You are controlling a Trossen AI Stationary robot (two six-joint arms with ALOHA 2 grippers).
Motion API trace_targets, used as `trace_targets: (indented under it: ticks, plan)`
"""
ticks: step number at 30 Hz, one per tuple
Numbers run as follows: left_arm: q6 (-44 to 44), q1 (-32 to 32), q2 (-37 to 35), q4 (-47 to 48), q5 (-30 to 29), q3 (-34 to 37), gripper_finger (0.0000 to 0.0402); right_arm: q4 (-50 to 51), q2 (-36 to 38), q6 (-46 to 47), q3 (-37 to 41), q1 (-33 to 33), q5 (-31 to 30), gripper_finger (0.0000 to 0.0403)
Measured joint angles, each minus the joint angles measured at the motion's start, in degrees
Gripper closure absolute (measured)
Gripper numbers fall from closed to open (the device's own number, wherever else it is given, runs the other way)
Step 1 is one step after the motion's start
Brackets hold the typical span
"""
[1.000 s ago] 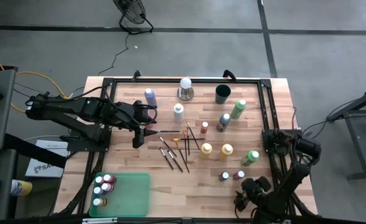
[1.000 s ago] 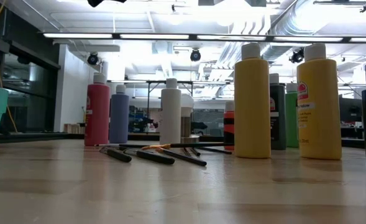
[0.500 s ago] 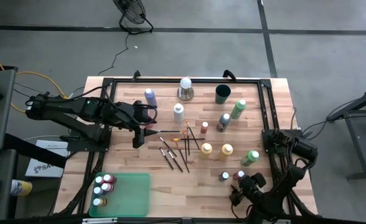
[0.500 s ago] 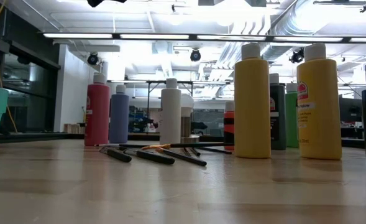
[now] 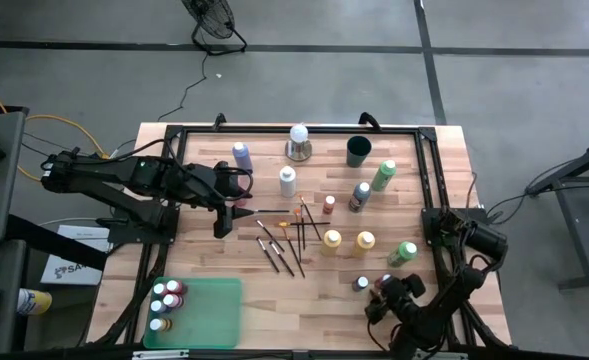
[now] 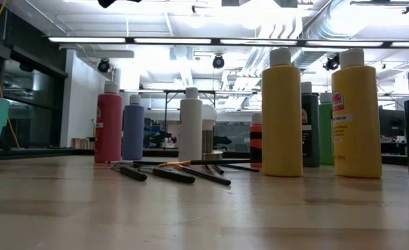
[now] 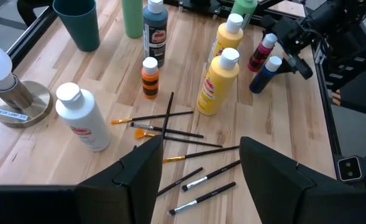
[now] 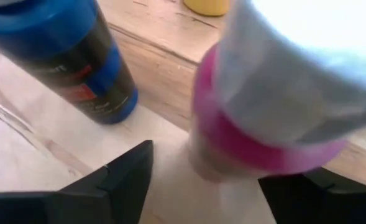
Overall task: Pick & Place Paint Supplies
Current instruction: Put the purple paint bottle into the green bin
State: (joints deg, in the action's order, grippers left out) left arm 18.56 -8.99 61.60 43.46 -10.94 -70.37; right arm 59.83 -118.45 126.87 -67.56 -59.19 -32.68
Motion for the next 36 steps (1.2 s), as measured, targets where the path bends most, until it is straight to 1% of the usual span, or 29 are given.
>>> trace_targets:
  ticks: [7,10,13,18,21,23,28,30,33,36]
  plan:
    - [-0.02,0.0,0.0,0.0,0.0,0.0,0.0194,-0.13,-0.04,-0.2,0.1,0.06,0.0,0.0251]
    - [-0.02,-0.01,0.0,0.02,0.0,0.0,0.0194,-0.22,0.3,-0.31,0.1,0.06,0.19,0.0284]
    - [-0.04,0.0,0.0,0.04,0.0,0.0,0.0194,-0.33,1.65,-0.34,0.24,0.07,1.66,0.0286]
    - [-0.04,0.0,0.0,0.07,0.0,0.0,0.0194,-1.17,7.28,-2.35,0.34,0.63,8.28,0.0281]
    - [-0.04,-0.01,0.0,0.07,0.0,0.0,0.0194,-1.59,12.39,-6.4,0.27,0.47,7.3,0.028]
    - [-0.05,0.0,0.0,0.04,0.11,0.0,0.0194,-1.95,16.22,-9.39,0.23,0.54,5.6,0.0284]
    - [-0.06,-0.02,0.0,-0.26,3.73,0.0,0.0194,-1.82,26.2,-15.91,0.21,1.3,3.94,0.0286]
    - [-0.12,-0.02,0.13,-1.5,5.33,0.0,0.0194,-1.98,30.0,-19.45,0.21,2.18,1.74,0.0284]
    - [-0.62,-0.01,0.49,-4.78,7.56,0.0,0.0194,-3.05,35.3,-27.44,0.18,5.29,0.25,0.0284]
    - [-1.41,-0.02,1.13,-8.48,8.4,-0.06,0.0194,-6.97,38.76,-39.0,0.12,10.01,1.33,0.0285]
